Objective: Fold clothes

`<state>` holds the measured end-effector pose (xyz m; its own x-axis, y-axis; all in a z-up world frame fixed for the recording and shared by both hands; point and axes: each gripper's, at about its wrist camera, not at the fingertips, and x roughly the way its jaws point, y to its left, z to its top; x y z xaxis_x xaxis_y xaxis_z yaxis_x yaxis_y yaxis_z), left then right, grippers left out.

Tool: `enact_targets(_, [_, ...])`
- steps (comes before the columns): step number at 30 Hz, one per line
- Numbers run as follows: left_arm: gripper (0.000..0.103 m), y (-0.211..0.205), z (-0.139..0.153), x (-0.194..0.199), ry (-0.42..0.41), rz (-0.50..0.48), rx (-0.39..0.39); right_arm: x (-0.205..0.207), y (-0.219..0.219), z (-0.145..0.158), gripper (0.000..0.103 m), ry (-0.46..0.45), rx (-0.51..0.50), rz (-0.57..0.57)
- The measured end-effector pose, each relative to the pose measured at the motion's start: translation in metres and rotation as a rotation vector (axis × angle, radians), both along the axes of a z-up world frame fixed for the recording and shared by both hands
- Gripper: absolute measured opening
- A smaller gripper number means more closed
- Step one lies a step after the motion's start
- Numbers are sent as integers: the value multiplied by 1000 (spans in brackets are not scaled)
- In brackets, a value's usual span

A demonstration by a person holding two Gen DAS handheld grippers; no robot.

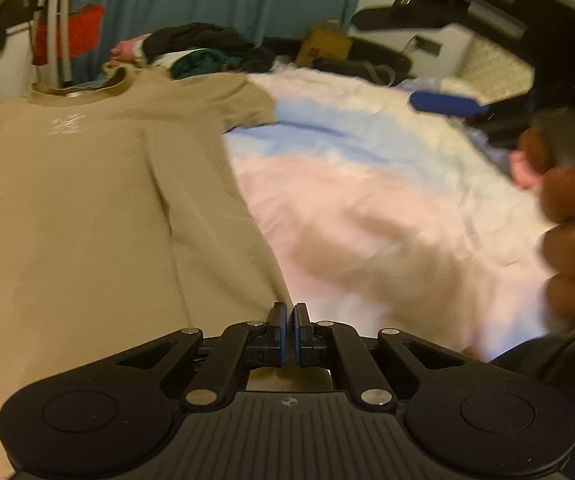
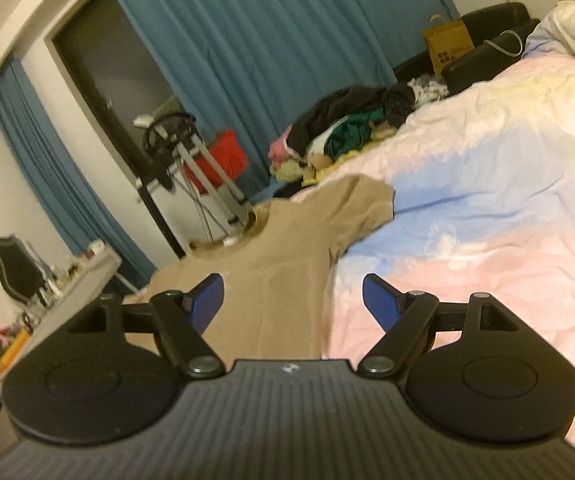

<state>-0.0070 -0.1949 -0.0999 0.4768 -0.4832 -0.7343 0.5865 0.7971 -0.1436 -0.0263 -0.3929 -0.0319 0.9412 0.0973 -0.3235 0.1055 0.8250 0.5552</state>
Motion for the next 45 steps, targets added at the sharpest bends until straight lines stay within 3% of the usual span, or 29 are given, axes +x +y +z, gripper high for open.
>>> enact_targets(8, [4,-25,-1,10,62,-54,-60,1,-22,-7,79,-10,93,-45])
enact_targets(12, [12,-16,-14,22,121,-34,-78,3,-29,-14,79,-11,180,-9])
enact_targets(14, [23,-2,-7,25,115,-8,-88,5,-32,-19,79,-10,233,13])
enact_targets(18, [57,35,16,33,56,75,-96,28,-31,-27,79,30,297,42])
enact_targets(25, [88,95,33,62,-142,292,9,115,-27,-68,79,76,468,12])
enact_targets(29, [91,116,22,87,-134,407,29,177,-35,-105,79,120,497,-53])
enact_targets(31, [93,123,17,100,-114,433,16,202,-38,-118,79,116,460,-100])
enact_targets(36, [96,133,11,124,-134,481,23,263,-45,-158,79,92,474,-106])
enact_targets(40, [96,152,7,141,-122,525,3,291,-42,-162,79,10,359,-118])
enact_targets(45, [96,169,3,161,-74,574,-29,326,-53,-162,80,-36,353,-102])
